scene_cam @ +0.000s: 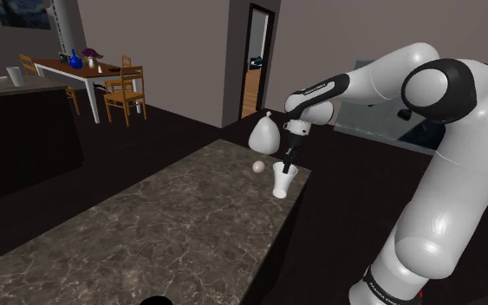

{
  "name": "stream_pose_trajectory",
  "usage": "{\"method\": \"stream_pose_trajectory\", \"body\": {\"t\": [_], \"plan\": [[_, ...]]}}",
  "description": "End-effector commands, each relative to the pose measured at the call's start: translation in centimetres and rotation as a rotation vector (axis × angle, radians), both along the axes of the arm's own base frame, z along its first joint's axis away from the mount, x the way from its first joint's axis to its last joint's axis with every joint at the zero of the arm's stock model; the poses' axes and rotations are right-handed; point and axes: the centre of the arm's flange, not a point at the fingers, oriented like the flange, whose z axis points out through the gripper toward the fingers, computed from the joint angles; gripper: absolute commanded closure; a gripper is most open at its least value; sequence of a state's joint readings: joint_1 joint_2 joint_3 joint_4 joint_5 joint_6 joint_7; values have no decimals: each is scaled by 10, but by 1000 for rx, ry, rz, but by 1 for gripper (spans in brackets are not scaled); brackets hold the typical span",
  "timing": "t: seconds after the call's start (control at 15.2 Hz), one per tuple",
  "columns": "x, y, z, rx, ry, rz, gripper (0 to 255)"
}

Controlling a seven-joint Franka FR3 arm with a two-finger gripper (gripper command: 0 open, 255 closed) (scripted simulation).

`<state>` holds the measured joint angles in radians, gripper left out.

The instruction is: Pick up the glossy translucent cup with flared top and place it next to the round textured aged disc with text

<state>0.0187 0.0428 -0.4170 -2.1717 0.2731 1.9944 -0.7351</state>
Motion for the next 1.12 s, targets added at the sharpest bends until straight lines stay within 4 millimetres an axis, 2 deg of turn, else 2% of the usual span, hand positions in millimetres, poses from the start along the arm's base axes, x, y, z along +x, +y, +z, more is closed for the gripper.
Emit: {"method": "stream_pose_trajectory", "body": {"t": [0.0,0.4,1.06], "plan": [[0,0,0,0,0,0,255],[0,0,0,0,0,0,255],[0,0,53,0,0,0,255]]}}
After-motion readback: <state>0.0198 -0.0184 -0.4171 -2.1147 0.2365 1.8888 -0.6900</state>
